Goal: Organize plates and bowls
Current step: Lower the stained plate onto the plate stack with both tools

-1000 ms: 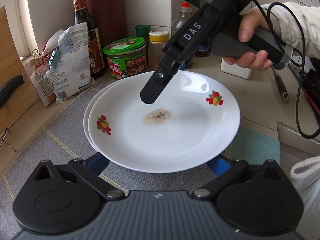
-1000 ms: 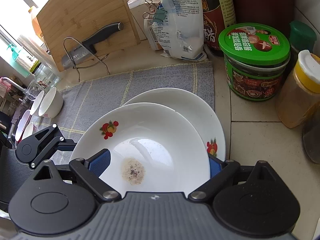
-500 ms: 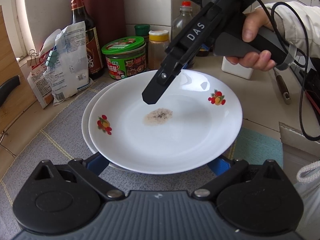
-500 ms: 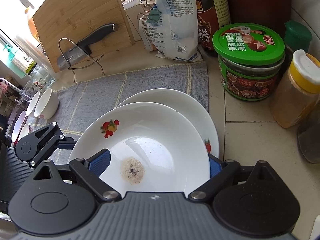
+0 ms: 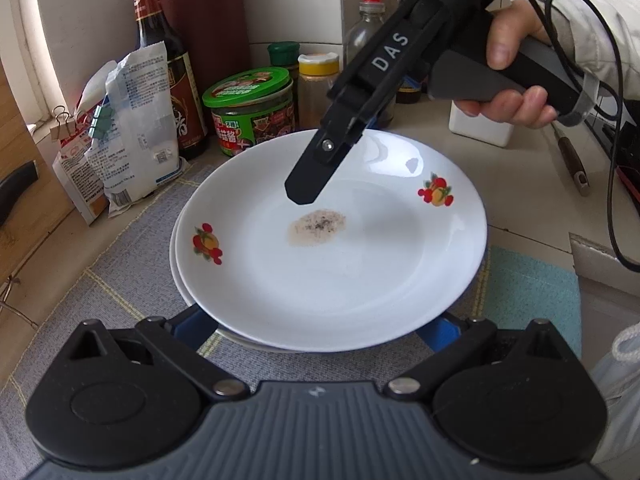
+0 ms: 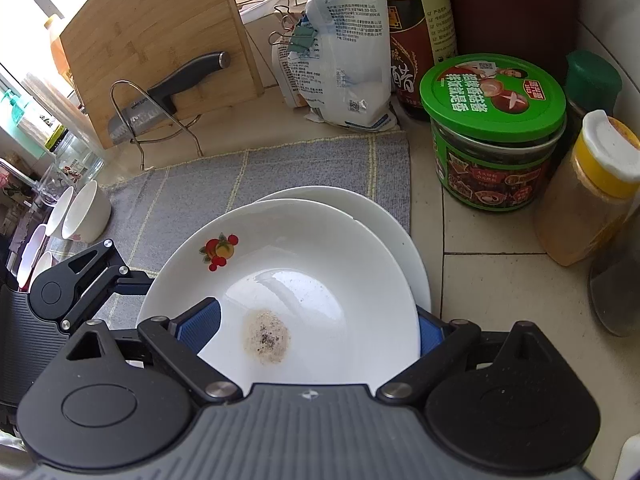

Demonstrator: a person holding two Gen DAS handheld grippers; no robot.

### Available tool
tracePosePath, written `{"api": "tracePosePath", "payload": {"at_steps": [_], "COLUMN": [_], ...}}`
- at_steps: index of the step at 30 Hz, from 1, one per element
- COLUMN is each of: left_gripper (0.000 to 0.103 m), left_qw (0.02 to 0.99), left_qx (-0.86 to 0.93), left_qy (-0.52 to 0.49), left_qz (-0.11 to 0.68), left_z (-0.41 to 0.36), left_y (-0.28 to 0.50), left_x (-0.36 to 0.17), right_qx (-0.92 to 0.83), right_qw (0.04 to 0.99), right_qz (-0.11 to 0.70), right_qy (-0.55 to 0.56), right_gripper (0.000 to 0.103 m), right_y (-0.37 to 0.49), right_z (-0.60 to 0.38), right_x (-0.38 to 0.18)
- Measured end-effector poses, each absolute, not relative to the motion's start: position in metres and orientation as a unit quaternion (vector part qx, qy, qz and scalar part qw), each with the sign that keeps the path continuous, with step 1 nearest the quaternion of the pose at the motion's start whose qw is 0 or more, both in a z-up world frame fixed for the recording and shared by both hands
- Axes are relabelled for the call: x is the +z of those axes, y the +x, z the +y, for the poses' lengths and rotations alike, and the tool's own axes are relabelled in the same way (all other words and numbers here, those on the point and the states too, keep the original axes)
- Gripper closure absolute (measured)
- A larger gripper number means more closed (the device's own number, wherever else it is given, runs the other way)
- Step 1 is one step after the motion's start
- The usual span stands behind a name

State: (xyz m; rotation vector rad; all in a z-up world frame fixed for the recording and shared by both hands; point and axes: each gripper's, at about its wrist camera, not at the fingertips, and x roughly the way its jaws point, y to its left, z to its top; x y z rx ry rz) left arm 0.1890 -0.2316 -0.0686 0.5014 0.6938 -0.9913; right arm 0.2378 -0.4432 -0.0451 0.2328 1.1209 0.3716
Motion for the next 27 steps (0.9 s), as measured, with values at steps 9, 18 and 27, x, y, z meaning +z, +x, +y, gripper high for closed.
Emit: {"api": "tracePosePath", "payload": {"at_steps": [9, 18, 27], "left_gripper": [0.001, 0.001, 0.001], "left_qw": [0.792, 0.796, 0.797], "left_qx": [-0.459, -0.448, -0.448], "left_qy": [0.243, 0.224, 0.224], "left_qz": [0.323, 0.339, 0.338], "left_z": [-0.2322, -0.2301, -0.2295], "left_y": [0.1895, 0.1944, 0.1965], "left_x": [-0.0693, -0.0699, -0.071], "right_qx": [0.172, 0.173, 0.17], "right_qw": [0.823, 0.821, 0.82], "right_qz": [0.53, 0.535, 0.536], "right_qy": [0.106, 0.102, 0.104], "right_gripper": [0.003, 0.002, 0.001], "right_y": [0.2398, 0.2432, 0.2415], "right_z": [-0.4406, -0.4372, -0.4383], "right_x": [-0.0463, -0.0492, -0.0471]}}
